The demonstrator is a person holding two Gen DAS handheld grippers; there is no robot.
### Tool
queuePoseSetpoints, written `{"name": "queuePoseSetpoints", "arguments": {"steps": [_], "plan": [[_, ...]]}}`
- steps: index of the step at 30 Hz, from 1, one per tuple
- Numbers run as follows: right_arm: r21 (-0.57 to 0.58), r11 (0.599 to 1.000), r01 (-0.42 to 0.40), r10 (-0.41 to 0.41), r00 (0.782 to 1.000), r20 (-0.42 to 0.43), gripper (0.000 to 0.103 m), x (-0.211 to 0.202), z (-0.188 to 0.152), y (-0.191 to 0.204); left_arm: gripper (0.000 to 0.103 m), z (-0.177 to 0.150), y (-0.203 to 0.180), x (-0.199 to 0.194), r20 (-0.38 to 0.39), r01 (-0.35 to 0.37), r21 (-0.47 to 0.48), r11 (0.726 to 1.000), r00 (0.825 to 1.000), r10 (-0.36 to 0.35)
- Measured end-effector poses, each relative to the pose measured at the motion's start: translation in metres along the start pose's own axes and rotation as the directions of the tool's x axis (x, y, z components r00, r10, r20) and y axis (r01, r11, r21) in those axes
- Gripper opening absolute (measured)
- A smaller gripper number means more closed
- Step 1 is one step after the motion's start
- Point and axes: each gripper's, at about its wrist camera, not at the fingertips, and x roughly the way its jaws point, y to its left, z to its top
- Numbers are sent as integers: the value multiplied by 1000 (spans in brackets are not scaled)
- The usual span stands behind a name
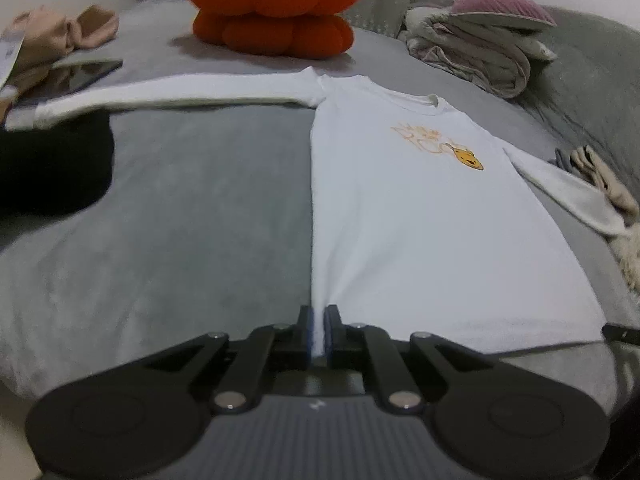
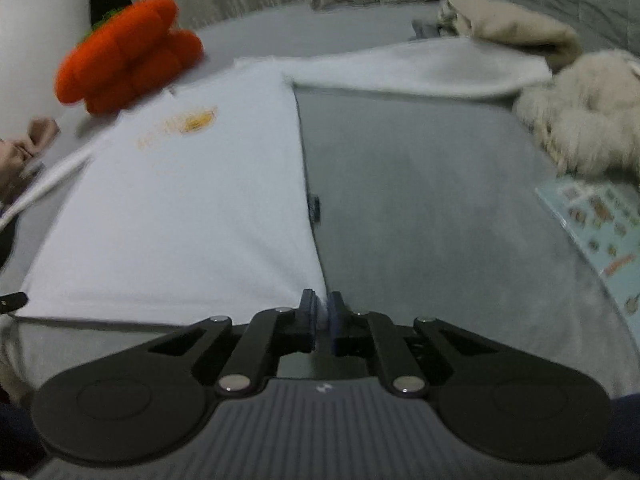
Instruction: Fold clothes
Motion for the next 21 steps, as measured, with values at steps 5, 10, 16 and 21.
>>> {"name": "queuePoseSetpoints", "arguments": {"steps": [5,10,16,21], "plan": [[-32,999,19,-18,999,34,22,-9,0,3,45,2,2,-2,9,-6,-19,1000,1000,7],[-30,999,17,-15,997,72,29,-16,4,4,61,11,0,-6,60,-108,-23,994,992,109],[-75,997,9,-3,997,73,29,-3,18,14,61,22,-8,0,95,-198,-15,980,975,199],[-113,993,19,-12,998,62,29,10,37,16,69,34,-18,10,98,-233,10,972,968,231]]}}
